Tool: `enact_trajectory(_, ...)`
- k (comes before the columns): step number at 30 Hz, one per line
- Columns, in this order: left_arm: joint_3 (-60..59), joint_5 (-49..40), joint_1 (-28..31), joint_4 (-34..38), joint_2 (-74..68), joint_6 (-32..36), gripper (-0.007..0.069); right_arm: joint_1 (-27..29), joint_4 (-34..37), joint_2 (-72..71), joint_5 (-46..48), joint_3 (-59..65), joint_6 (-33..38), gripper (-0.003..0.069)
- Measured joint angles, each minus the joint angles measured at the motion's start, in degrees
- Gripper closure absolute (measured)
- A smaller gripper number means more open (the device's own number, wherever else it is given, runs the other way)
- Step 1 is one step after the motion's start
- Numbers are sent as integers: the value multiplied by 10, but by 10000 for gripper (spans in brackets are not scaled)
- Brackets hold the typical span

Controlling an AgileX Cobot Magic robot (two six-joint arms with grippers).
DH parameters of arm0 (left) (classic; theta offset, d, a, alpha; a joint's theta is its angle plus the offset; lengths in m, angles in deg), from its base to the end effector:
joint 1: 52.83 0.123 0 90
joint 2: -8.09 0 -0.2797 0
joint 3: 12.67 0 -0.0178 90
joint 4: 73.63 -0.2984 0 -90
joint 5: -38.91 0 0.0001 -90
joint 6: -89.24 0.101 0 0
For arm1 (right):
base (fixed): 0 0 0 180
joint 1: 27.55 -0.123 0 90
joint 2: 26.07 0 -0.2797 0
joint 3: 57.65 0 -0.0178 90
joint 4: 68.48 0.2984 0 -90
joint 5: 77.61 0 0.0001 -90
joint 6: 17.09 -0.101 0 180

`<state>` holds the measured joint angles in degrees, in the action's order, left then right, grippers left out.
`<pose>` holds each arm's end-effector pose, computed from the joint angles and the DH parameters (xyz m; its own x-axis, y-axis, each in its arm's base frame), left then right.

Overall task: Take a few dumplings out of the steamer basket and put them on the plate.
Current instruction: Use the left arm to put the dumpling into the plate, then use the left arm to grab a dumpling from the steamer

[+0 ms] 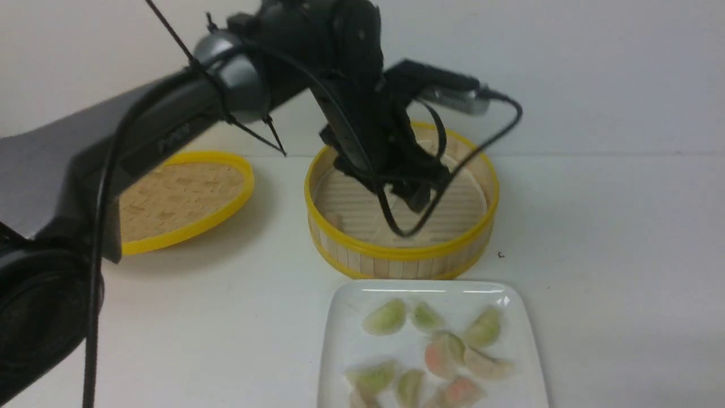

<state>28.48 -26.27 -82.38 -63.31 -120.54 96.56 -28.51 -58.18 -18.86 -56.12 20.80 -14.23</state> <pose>0.4427 -0.2698 0.2841 -0.7408 0.4783 -0.4716 0.5913 0.7975 -0.1199 0.1150 0.0086 0.1692 -0.2969 0.1121 -0.9483 -0.0449 0.9903 0.1311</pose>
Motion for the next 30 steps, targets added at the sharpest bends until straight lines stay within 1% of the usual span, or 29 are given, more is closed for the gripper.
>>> enact_trajectory(2, 63, 0, 31, 9, -29, -1, 181, 0, 0, 0, 0, 0, 0, 674)
enact_trajectory(5, 147, 3, 58, 32, -81, 4, 188, 0, 0, 0, 0, 0, 1, 674)
enact_trajectory(7, 176, 8, 66, 43, -108, 11, 188, 0, 0, 0, 0, 0, 2, 674)
enact_trajectory(9, 214, 19, 72, 56, -149, 33, 188, 0, 0, 0, 0, 0, 2, 674)
enact_trajectory(12, 258, 44, 75, 69, -219, 99, 188, 0, 0, 0, 0, 0, 4, 674)
enact_trajectory(14, 267, 59, 74, 72, -249, 132, 188, 0, 0, 0, 0, 0, 4, 674)
enact_trajectory(16, 268, 67, 74, 73, -267, 147, 188, 0, 0, 0, 0, 0, 4, 674)
enact_trajectory(20, 270, 95, 74, 86, -296, 220, 189, 0, 0, 0, 0, 0, 6, 674)
enact_trajectory(21, 270, 98, 74, 89, -298, 229, 189, 0, 0, 0, 0, 0, 6, 674)
enact_trajectory(22, 270, 102, 74, 91, -300, 245, 189, 0, 0, 0, 0, 0, 6, 674)
enact_trajectory(23, 270, 104, 74, 98, -304, 278, 189, 0, 0, 0, 0, 0, 6, 674)
enact_trajectory(24, 270, 104, 74, 99, -304, 284, 189, 0, 0, 0, 0, 0, 6, 674)
enact_trajectory(30, 270, 116, 74, 105, -309, 395, 189, 0, 0, 0, 0, 0, 6, 674)
